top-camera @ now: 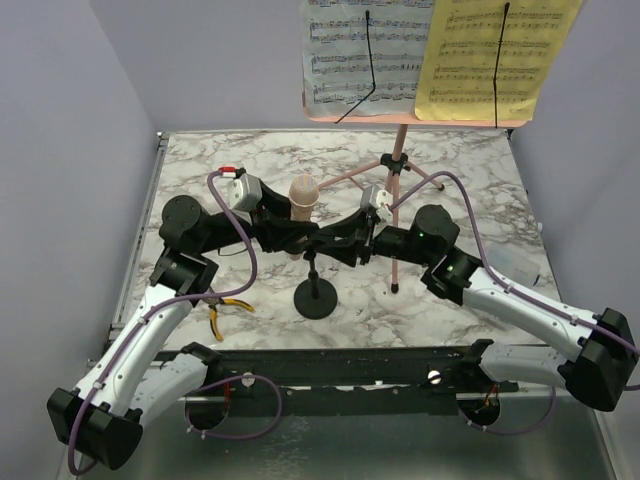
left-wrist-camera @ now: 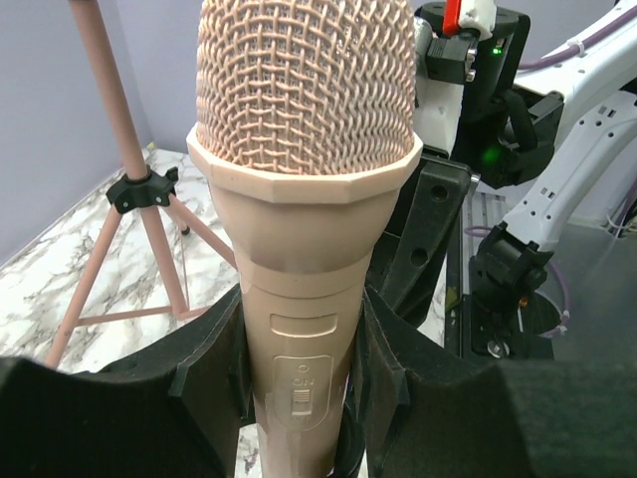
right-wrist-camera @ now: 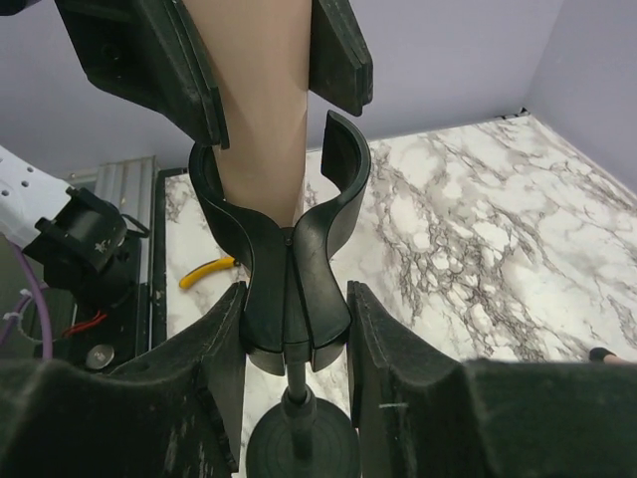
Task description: Set up the instrument practice props
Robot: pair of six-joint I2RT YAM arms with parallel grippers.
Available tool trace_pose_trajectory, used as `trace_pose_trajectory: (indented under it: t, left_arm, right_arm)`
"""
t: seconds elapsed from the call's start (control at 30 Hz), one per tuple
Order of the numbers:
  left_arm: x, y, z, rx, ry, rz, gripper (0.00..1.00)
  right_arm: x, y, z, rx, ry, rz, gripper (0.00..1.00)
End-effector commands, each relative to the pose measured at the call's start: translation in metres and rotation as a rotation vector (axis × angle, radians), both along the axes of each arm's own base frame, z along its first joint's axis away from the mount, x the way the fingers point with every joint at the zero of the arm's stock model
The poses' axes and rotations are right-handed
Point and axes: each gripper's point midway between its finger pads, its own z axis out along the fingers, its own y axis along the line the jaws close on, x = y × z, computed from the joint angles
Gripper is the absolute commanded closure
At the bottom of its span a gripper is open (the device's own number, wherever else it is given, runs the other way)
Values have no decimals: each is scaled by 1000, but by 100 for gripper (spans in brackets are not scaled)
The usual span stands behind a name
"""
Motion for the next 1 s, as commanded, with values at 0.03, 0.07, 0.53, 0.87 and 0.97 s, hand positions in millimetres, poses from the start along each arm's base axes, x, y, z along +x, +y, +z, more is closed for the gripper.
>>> trace_pose_trajectory:
  t: [0.03,0.07,0.53,0.87,0.97]
  left_arm:
    - [-11,3,-9,29,-28,-23,100]
    - [-10,3,-10,31,-31,-15,100]
    - [-4,0,-10,41,-35,-17,100]
    - [-3,3,-28,49,5,8,100]
    - [-4,3,-27,47,1,7,100]
  right_arm:
    - [-3,1,-16,-40,41,38,100]
    - [-3,0,-14,-33,34,34,100]
    - [4,-9,-9,5,137,-64,0]
    - [1,2,-21,-41,555,-103,0]
    - [-20,5,-25,-59,693,-23,0]
